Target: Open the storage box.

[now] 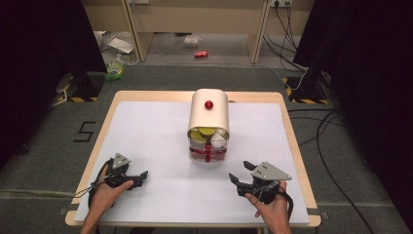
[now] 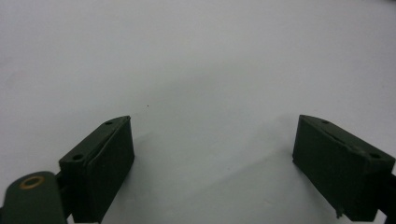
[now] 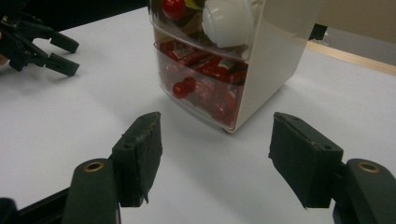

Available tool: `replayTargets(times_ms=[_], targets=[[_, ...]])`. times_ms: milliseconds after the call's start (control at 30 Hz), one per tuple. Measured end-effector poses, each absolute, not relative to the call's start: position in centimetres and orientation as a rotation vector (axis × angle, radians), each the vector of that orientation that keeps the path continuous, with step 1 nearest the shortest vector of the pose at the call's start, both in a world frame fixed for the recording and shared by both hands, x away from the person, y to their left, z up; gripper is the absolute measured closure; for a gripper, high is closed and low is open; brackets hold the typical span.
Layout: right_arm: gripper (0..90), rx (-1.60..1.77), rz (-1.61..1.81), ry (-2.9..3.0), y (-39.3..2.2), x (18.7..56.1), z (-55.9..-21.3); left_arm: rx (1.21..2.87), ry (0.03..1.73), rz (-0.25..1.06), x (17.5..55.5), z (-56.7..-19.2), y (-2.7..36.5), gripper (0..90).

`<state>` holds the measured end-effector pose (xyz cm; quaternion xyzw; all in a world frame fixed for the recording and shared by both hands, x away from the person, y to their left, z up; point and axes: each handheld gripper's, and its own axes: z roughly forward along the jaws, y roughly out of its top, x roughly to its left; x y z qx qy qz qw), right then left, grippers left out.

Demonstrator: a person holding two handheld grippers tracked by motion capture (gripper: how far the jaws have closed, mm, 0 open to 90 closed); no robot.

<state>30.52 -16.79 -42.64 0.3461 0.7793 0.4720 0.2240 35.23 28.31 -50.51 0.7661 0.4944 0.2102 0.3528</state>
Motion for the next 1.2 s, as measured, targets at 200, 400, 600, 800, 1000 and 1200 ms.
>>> replayTargets(times_ms=[200,400,600,800,1000,1200], targets=[[36.0,0.956,1.309,2.139,-16.7,30.6,-42.1,1.982,1.279,0.543,35.2,-50.5,28.3,11.7],[36.1,0.941,1.319,2.132,-16.5,30.9,-41.6,1.982,1.279,0.543,35.2,-50.5,28.3,11.7],[36.3,0.926,1.341,2.117,-16.1,31.0,-40.8,1.981,1.278,0.543,35.2,-50.5,28.3,11.7],[36.5,0.906,1.348,2.119,-15.7,31.1,-40.2,1.982,1.279,0.542,35.2,-50.5,28.3,11.7],[36.7,0.897,1.354,2.121,-15.3,31.3,-39.8,1.981,1.279,0.542,35.2,-50.5,28.3,11.7],[36.8,0.881,1.368,2.120,-14.8,31.4,-39.3,1.982,1.279,0.543,35.2,-50.5,28.3,11.7]])
